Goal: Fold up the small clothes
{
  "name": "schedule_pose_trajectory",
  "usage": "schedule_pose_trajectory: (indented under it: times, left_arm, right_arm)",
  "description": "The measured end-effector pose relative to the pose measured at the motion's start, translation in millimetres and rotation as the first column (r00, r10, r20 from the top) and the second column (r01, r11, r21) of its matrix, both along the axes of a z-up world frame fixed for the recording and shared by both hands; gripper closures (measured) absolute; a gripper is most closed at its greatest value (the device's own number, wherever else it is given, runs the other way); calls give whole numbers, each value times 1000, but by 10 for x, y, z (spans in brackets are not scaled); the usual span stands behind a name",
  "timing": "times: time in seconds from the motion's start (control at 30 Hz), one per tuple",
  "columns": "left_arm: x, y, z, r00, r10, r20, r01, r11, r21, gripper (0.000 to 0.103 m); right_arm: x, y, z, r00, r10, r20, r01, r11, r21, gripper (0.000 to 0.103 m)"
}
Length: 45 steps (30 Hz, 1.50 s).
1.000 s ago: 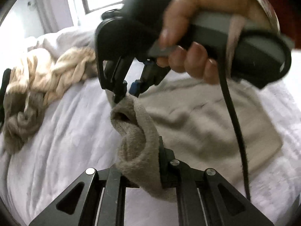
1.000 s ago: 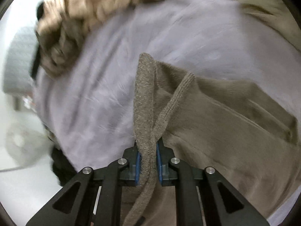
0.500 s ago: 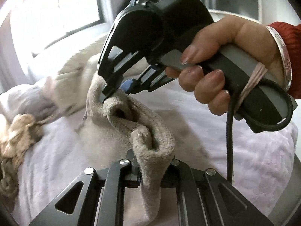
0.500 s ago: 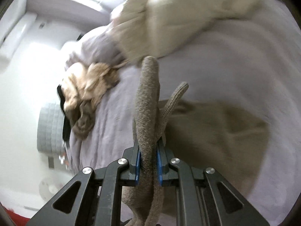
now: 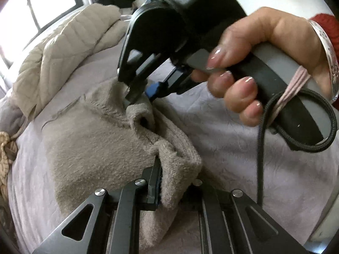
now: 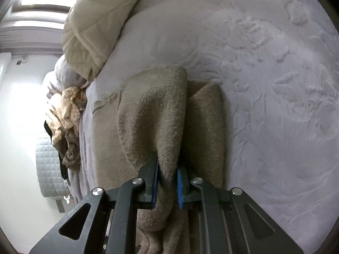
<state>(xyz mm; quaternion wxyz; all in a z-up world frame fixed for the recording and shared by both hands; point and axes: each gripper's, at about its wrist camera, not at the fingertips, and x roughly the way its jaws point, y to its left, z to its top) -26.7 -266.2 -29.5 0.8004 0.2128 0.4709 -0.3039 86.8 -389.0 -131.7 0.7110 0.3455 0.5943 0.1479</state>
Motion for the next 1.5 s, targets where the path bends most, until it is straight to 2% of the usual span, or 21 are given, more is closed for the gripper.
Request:
schedule_pose_trajectory:
  times: [0.03, 0.07, 0.13, 0.23, 0.3, 0.37, 0.4, 0.43, 0.5, 0.57, 0.67, 0.8, 0.9, 0.93, 1.0, 1.17, 1.27, 1.33, 1.4, 1.43, 1.5]
  left_arm:
    - [-10, 11, 22, 1000, 7, -11, -7, 1000, -1, 71]
    - [-1, 52, 68, 1000, 17, -25, -17, 1000, -10, 43]
    - [5, 245, 167, 999, 51, -16, -51, 998, -43, 20]
    - [-25, 524, 326, 999, 26, -40, -29, 996, -83, 20]
    - [-52, 695, 431, 998, 52, -22, -54, 995, -82, 20]
    - [43, 897, 465, 994, 106, -13, -106, 991, -77, 20]
    - [143, 990, 461, 989, 145, -5, -145, 987, -69, 20]
    - [286, 1091, 443, 981, 194, 6, -193, 979, -59, 20]
    - [586, 1261, 377, 956, 293, 16, -292, 956, -35, 20]
    - [820, 1449, 370, 920, 391, 26, -389, 919, -63, 20]
    - [1057, 1576, 284, 891, 454, 8, -453, 889, -72, 20]
    - [1220, 1468, -47, 897, 440, -38, -440, 898, -11, 20]
    - [1159, 1350, -290, 901, 431, -43, -430, 902, 30, 20]
    - [1153, 1345, -303, 899, 436, -35, -435, 900, 36, 20]
    - [1150, 1366, -269, 892, 450, -43, -449, 893, 30, 20]
    - [1121, 1388, -264, 887, 455, -76, -454, 890, 29, 20]
    - [1175, 1387, -293, 891, 451, -58, -449, 892, 42, 20]
    - [1166, 1378, -291, 889, 455, -56, -453, 891, 42, 20]
    - [1169, 1389, -301, 886, 459, -62, -458, 888, 35, 20]
    - [1170, 1400, -308, 884, 463, -68, -462, 886, 31, 19]
    - [1179, 1421, -309, 879, 470, -83, -469, 883, 32, 19]
  right_arm:
    - [17, 39, 25, 1000, 4, 0, -4, 1000, 3, 84]
    - [28, 39, 45, 1000, 5, -4, -5, 1000, 0, 83]
    - [31, 29, 26, 1000, 0, -28, 0, 1000, 0, 73]
    - [11, -10, -20, 999, -21, -37, 22, 999, 29, 55]
    - [1, 0, -58, 999, -28, -42, 30, 998, 60, 55]
    - [11, 62, -93, 998, -10, -59, 12, 999, 36, 67]
    - [17, 91, -82, 998, 4, -57, -4, 1000, 3, 82]
    - [15, 116, -42, 999, 15, -45, -16, 999, -30, 85]
    - [3, 166, 125, 1000, 24, 8, -23, 998, -64, 88]
    - [-38, 180, 342, 995, 31, 91, -25, 998, -66, 88]
    - [-99, 139, 385, 995, 30, 96, -21, 996, -88, 88]
    - [-240, 37, 71, 1000, 7, 24, -2, 976, -216, 88]
    - [-321, -75, -49, 999, -45, 8, 46, 980, -192, 85]
    - [-346, -108, -34, 998, -68, 0, 67, 982, -179, 72]
    - [-406, -143, 52, 996, -87, -26, 79, 969, -236, 55]
    - [-714, -55, 450, 995, -68, 67, 79, 982, -174, 55]
    - [-826, 159, 619, 993, 10, 119, 15, 978, -210, 73]
    - [-862, 348, 648, 988, 71, 138, -36, 969, -243, 76]
    - [-885, 470, 533, 987, 129, 97, -90, 940, -328, 76]
    - [-914, 505, 370, 991, 130, 39, -106, 920, -377, 76]
    - [-1024, 435, 164, 996, 87, -27, -91, 920, -381, 76]
